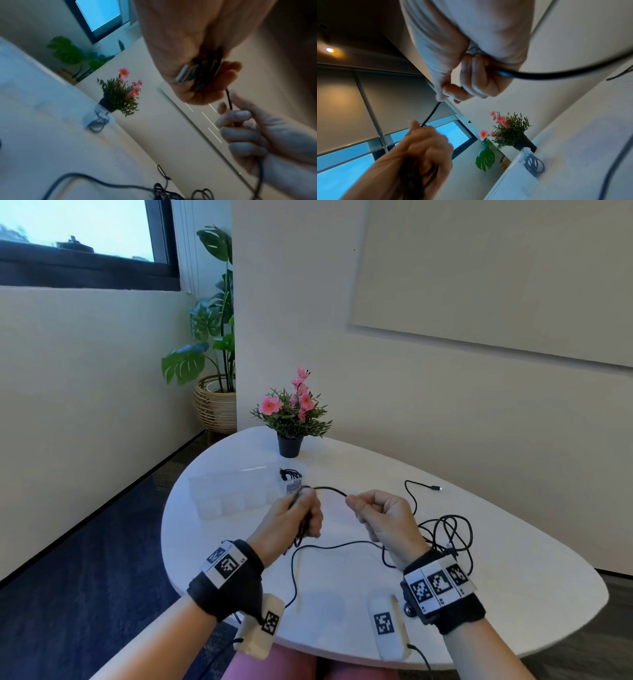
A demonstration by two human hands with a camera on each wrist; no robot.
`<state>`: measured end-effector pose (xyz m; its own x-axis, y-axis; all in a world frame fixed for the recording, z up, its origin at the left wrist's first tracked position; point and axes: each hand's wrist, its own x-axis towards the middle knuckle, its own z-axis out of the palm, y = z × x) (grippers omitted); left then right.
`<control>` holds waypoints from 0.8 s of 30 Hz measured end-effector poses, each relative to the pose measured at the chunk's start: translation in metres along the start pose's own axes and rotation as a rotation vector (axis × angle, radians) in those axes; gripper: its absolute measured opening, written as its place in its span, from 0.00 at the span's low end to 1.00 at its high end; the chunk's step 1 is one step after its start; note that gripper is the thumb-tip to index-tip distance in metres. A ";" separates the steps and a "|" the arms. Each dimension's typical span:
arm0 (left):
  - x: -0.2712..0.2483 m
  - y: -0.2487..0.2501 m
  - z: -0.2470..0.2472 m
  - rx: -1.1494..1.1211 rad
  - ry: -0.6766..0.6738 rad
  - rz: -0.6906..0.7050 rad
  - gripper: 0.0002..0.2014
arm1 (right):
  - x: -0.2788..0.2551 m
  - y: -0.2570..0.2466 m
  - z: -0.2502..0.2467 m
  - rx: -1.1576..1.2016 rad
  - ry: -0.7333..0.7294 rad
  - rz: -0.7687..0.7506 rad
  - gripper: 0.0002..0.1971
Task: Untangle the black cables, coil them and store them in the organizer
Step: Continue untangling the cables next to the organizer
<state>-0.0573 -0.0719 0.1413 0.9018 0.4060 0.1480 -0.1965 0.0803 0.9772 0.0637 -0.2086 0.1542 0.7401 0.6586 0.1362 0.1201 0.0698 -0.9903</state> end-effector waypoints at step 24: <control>0.004 -0.002 -0.016 -0.051 0.428 -0.077 0.38 | -0.024 0.010 0.027 -0.429 -0.324 -0.092 0.18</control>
<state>-0.0589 -0.0559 0.1374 0.6761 0.7367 -0.0115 -0.1634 0.1653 0.9726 0.0292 -0.2034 0.1407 0.4799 0.8662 0.1394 0.4844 -0.1292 -0.8653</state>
